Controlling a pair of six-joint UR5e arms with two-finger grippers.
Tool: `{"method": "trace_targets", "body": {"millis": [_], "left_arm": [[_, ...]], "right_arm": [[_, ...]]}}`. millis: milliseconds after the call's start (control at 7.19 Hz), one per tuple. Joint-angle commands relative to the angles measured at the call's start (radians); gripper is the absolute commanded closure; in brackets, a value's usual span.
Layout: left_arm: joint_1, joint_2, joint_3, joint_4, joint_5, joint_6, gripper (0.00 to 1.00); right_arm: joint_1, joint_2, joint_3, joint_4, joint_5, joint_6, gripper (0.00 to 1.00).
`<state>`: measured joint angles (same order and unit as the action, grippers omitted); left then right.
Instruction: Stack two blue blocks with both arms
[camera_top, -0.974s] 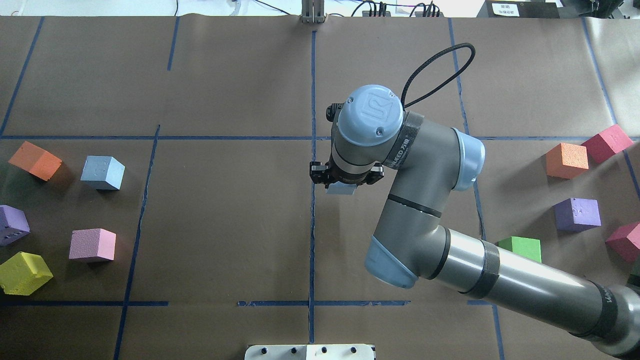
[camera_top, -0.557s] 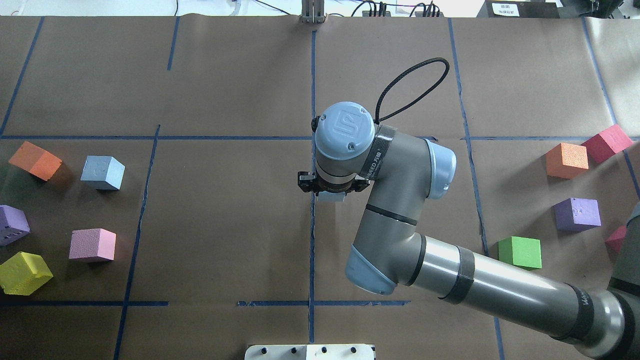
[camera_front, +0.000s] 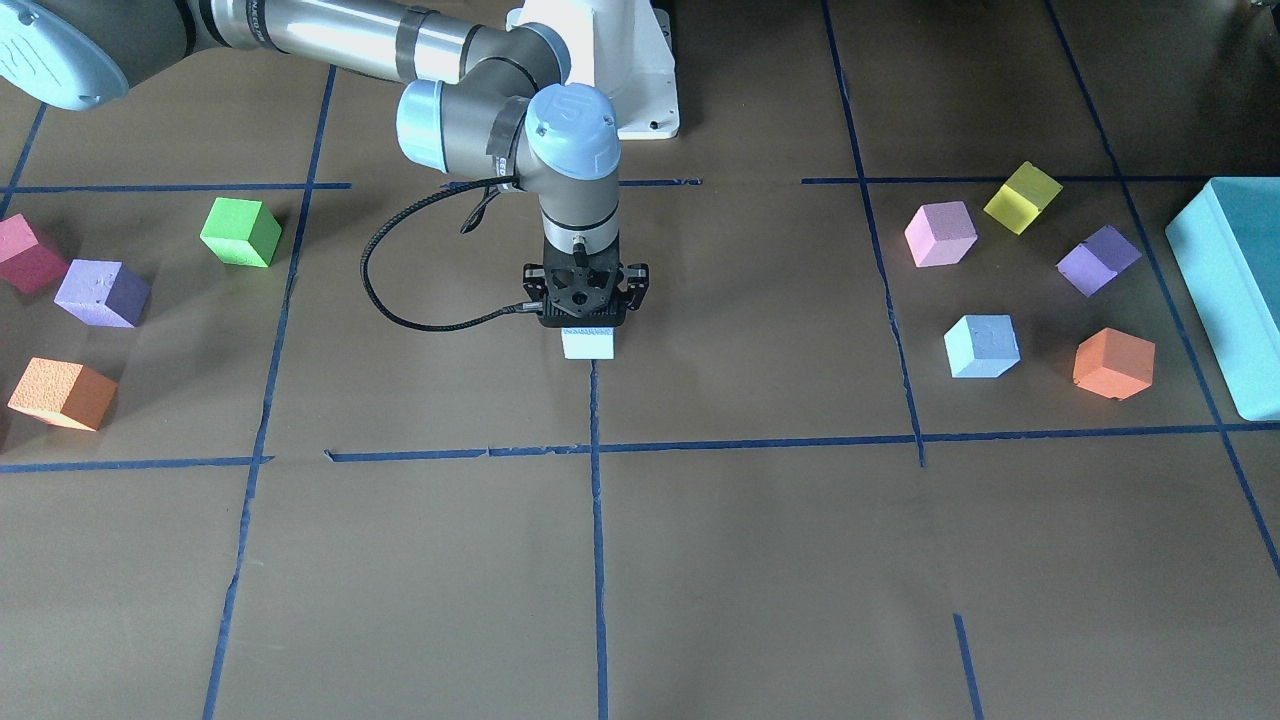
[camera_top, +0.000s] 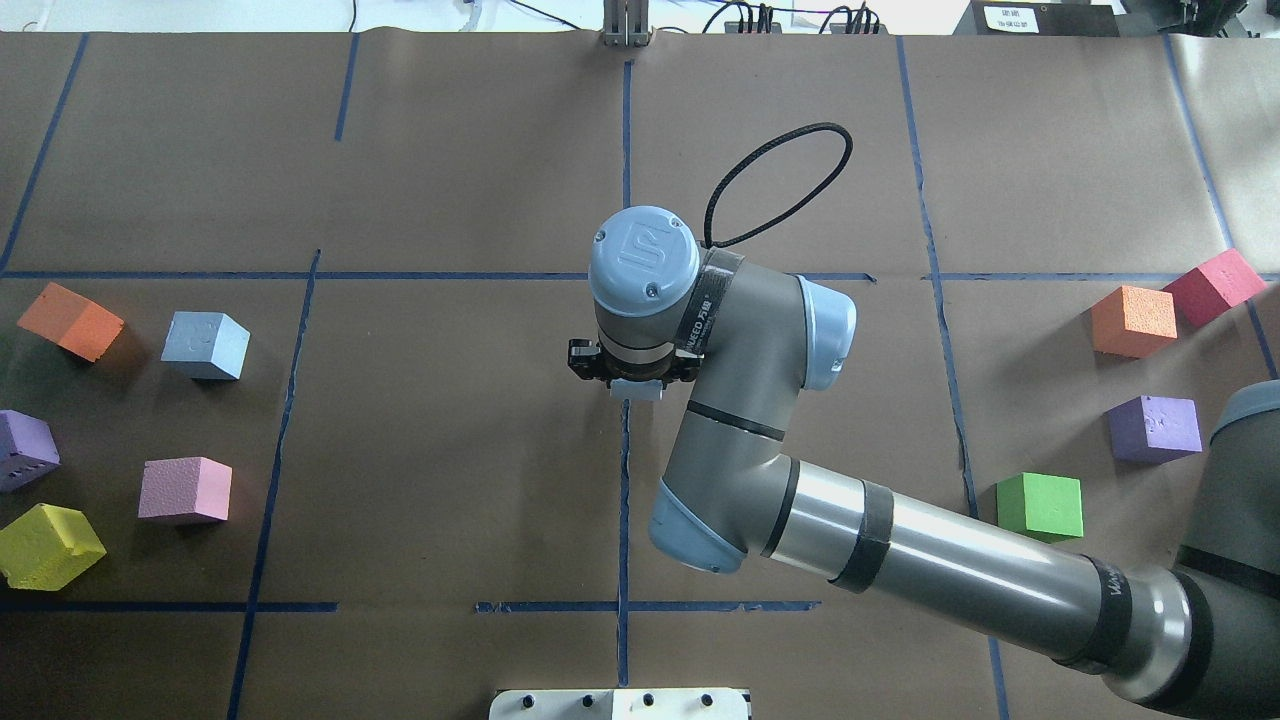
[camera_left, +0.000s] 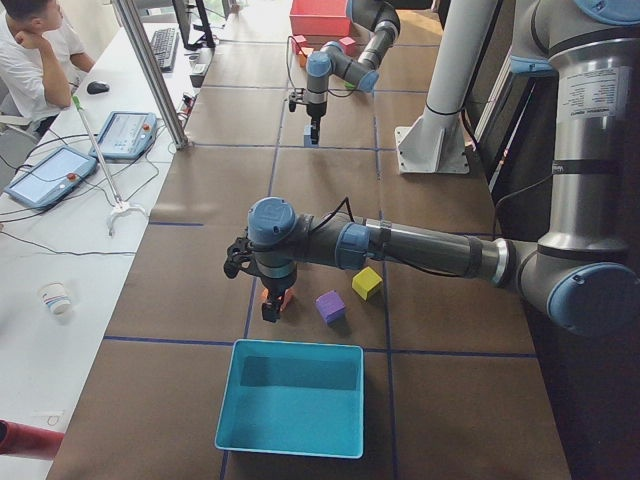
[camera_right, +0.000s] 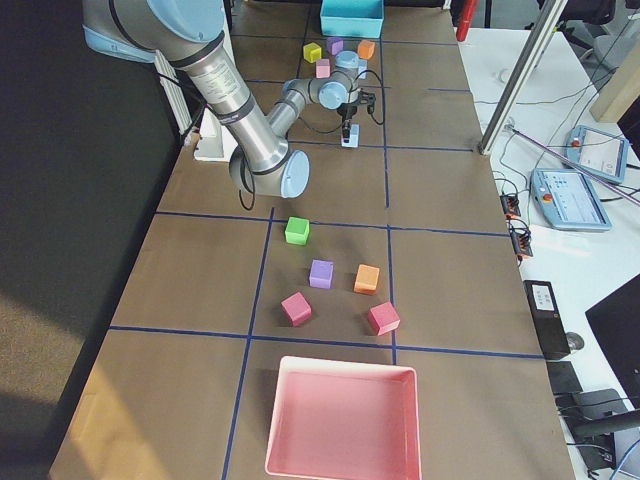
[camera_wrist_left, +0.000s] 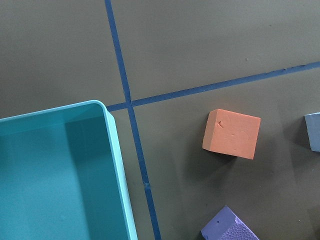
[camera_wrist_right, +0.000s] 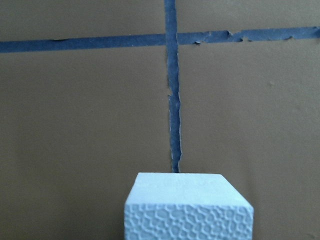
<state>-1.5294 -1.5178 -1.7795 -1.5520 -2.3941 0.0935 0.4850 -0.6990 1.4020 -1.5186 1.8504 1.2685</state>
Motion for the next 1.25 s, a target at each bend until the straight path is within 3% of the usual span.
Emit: {"method": "trace_targets", "body": {"millis": [0,139,417,557,696,974,1113], "left_arm": [[0.0,0.001,-0.018,-0.019,0.001,0.003,0.0],[0.0,0.001,-0.015,-0.043,0.001,0.002,0.0],[0.014,-0.036,-0.02,-0.045,0.0,-0.09,0.0],[0.053,-0.063,-0.021,-0.048,0.0,-0.166,0.0],[0.134,-0.08,-0.029,-0.101,0.009,-0.283,0.0],[0.318,-0.097,-0.058,-0.268,0.085,-0.702,0.0],[0.415,-0.12,-0.06,-0.29,0.137,-0.818,0.0]], "right_arm": [[0.03,0.015,-0.006,0.006,0.035,-0.008,0.0],[0.099,0.01,0.027,-0.026,0.12,-0.035,0.0],[0.279,-0.037,0.231,-0.339,0.226,-0.34,0.0],[0.393,-0.185,0.412,-0.436,0.28,-0.536,0.0],[0.502,-0.361,0.56,-0.448,0.318,-0.736,0.0],[0.697,-0.654,0.676,-0.45,0.365,-1.119,0.0],[0.801,-0.783,0.693,-0.446,0.418,-1.323,0.0]]}}
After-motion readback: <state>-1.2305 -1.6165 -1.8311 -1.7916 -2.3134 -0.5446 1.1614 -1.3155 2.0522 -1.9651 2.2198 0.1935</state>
